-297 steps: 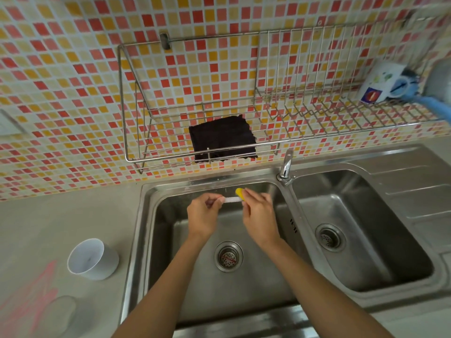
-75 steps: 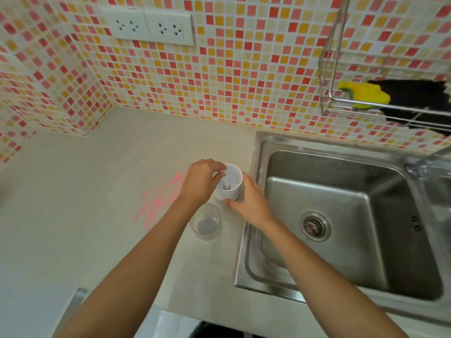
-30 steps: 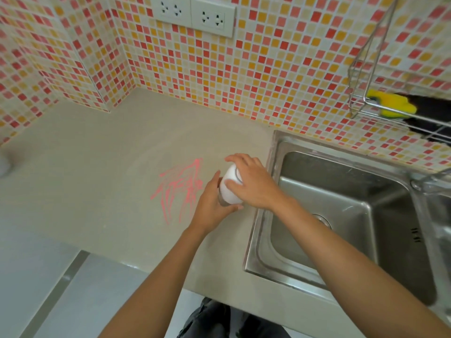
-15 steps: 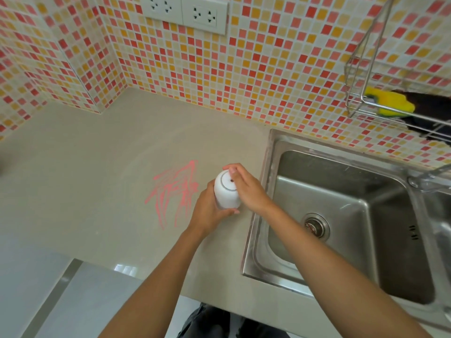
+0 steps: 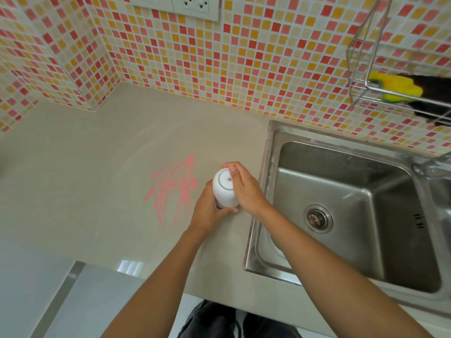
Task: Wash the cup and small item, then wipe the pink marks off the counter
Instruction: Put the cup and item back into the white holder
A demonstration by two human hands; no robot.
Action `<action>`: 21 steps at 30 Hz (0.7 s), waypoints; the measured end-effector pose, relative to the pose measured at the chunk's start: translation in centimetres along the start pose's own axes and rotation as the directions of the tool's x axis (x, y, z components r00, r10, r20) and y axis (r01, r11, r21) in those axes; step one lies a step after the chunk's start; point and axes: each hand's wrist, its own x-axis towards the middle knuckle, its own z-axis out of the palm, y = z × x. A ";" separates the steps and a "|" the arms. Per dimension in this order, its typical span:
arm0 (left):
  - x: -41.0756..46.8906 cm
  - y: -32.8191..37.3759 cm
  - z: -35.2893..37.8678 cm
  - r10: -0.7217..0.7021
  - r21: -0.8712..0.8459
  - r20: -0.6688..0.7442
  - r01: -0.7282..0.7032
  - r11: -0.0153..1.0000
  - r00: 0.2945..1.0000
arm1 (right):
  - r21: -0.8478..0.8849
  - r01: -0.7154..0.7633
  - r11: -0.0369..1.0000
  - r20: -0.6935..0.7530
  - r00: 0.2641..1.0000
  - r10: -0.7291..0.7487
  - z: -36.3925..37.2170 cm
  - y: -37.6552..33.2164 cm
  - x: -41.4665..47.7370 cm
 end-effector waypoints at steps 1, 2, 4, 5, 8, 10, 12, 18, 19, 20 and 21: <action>-0.1 0.1 0.0 0.000 0.014 0.003 0.000 1.000 1.000 | -0.002 -0.001 1.000 0.002 1.000 0.001 0.0 0.0 0.0; -0.1 0.0 0.0 0.001 0.018 0.008 -0.001 1.000 1.000 | -0.001 -0.007 1.000 0.013 1.000 0.007 -0.1 -0.1 0.0; -0.1 -0.1 -0.2 -0.001 0.024 0.035 0.000 1.000 0.999 | 0.049 -0.040 0.998 0.063 0.997 0.037 -0.3 -0.4 0.0; 0.0 -0.2 -0.4 -0.005 0.037 0.058 0.003 0.999 0.998 | 0.098 -0.066 0.993 0.088 0.994 0.057 -0.5 -0.5 0.0; -0.2 0.1 -1.2 -0.006 0.049 0.122 0.000 0.999 0.993 | 0.227 -0.086 0.970 0.036 0.996 0.080 -0.9 -0.4 -0.8; -1.4 0.9 -2.1 -0.066 0.076 0.087 0.060 0.995 0.994 | 0.230 -0.070 0.971 -0.090 0.992 0.092 -1.1 0.6 -1.9; -2.6 1.4 -3.0 -0.035 0.121 -0.034 0.039 0.992 0.999 | 0.145 -0.083 0.986 -0.191 0.976 0.110 -1.6 2.2 -3.1; -4.4 3.7 -1.4 0.329 0.338 -0.202 -0.250 0.908 0.922 | -0.358 -0.070 0.931 -0.138 0.990 0.022 -5.2 6.3 -6.7; -4.7 4.5 -0.4 0.389 0.374 -0.168 -0.307 0.875 0.906 | -0.428 -0.071 0.901 -0.129 0.991 0.017 -5.9 7.0 -7.2; -4.9 5.1 0.8 0.454 0.416 -0.105 -0.375 0.828 0.885 | -0.480 -0.070 0.875 -0.139 0.990 0.004 -6.6 7.5 -7.5; -5.0 5.5 2.1 0.510 0.457 -0.028 -0.442 0.772 0.860 | -0.509 -0.071 0.858 -0.160 0.987 -0.013 -7.3 7.9 -7.8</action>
